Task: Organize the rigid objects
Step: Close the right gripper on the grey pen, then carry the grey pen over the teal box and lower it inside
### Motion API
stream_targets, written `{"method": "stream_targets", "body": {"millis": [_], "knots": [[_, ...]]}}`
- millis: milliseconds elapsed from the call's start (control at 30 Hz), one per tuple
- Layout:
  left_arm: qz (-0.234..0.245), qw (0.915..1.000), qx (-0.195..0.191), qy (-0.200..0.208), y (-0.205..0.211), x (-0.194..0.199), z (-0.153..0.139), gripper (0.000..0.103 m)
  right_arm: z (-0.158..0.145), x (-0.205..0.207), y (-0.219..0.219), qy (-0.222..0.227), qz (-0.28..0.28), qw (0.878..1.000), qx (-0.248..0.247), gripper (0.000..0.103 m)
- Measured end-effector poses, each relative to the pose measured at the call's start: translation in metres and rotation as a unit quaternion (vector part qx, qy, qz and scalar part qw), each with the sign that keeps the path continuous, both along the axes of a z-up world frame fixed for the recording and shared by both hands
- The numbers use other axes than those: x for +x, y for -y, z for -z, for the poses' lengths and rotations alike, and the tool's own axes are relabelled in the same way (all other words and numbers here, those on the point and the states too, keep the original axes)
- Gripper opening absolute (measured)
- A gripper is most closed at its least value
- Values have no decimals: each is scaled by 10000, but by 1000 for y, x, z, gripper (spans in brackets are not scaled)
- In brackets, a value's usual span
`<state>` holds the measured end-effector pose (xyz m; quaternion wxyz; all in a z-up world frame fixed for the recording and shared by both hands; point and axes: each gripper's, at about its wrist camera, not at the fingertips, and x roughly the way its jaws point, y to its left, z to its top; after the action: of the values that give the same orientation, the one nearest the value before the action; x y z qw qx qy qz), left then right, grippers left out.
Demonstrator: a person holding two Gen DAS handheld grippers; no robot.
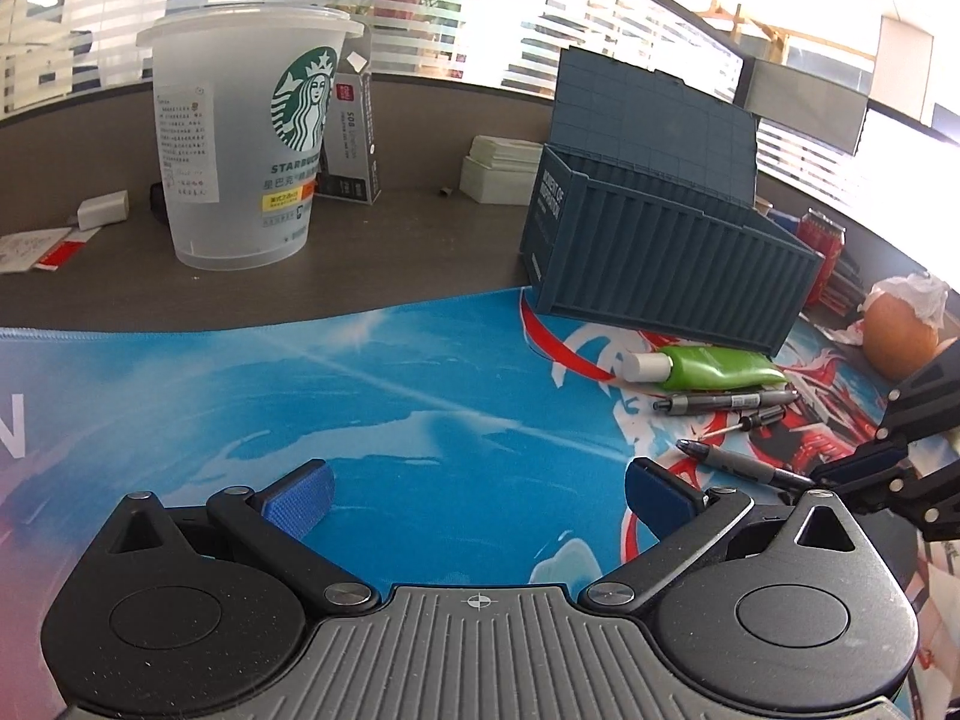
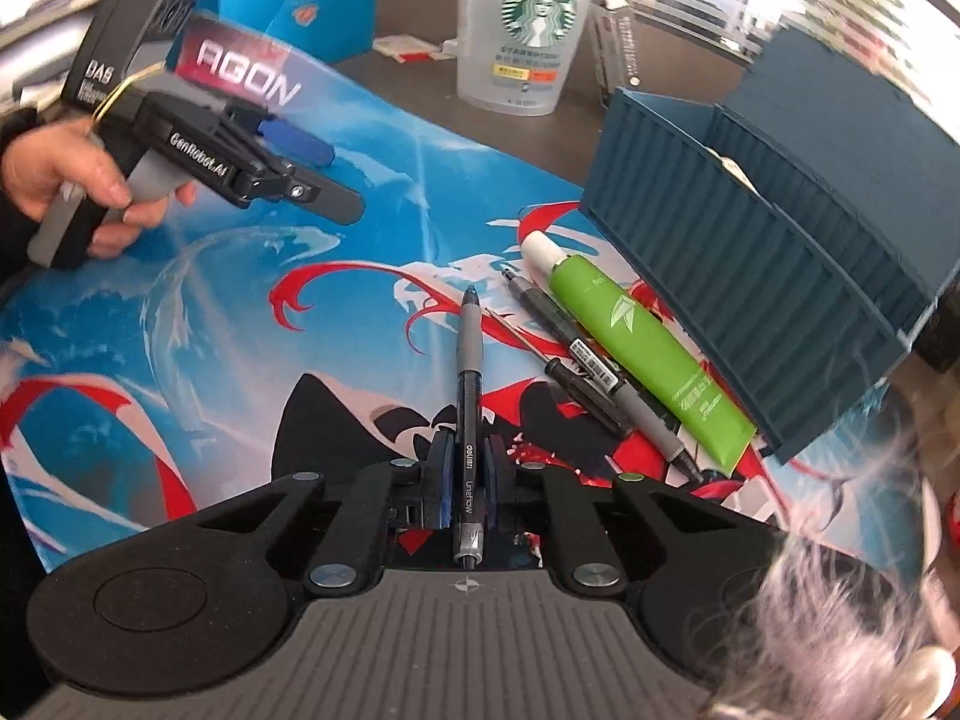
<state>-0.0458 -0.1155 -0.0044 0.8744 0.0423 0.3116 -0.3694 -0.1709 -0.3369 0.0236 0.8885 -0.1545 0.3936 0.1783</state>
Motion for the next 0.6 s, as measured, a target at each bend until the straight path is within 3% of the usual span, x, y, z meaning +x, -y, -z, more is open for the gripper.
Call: {"method": "stream_targets", "body": {"millis": [233,600], "knots": [[0,9999,143,83,4,-2,1,103,-15,1,0,-18,-129,9995,-291,10],[-3,9988,438,224,12,-6,2,103,-44,5,5,367,-178,9969,-667,10]]}}
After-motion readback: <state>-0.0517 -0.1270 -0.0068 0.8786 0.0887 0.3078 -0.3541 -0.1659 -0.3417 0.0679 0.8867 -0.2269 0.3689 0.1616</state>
